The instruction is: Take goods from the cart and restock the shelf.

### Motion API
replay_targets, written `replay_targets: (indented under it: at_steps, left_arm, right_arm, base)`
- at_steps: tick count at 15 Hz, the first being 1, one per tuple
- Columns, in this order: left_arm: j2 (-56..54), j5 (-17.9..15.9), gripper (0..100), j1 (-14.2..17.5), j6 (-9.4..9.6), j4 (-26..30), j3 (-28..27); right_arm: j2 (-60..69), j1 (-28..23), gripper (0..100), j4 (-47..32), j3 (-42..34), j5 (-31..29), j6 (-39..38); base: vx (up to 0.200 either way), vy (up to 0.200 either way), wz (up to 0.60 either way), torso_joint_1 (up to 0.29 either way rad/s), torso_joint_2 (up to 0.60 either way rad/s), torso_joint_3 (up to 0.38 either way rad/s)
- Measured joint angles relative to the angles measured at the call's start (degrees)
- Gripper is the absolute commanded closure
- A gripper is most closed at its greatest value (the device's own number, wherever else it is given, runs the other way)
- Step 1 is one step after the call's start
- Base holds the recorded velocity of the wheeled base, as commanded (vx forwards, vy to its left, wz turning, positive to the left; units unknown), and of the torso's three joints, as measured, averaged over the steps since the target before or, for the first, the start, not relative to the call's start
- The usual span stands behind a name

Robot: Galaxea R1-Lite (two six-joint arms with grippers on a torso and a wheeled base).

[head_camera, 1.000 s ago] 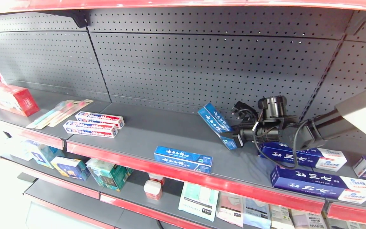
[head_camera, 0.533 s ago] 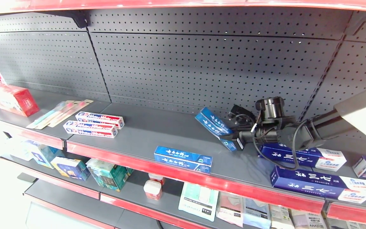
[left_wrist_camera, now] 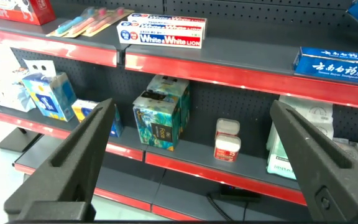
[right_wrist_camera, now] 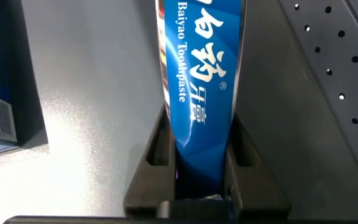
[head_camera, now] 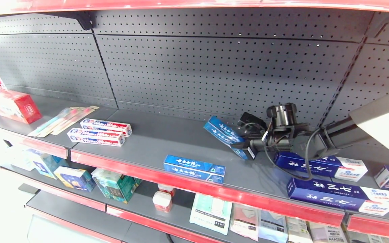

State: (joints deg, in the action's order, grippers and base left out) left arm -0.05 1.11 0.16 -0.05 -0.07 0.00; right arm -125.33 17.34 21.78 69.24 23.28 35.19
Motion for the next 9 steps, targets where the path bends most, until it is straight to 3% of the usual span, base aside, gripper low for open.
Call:
replay_targets:
  at_steps: [9]
  left_arm:
    - [0.0, 0.0, 0, 0.0, 0.00, 0.0, 0.0]
  right_arm:
    - [-0.5, 0.3, 100, 0.1, -1.0, 1.0, 5.5]
  base:
    - [0.000, 0.000, 0.00, 0.000, 0.00, 0.000]
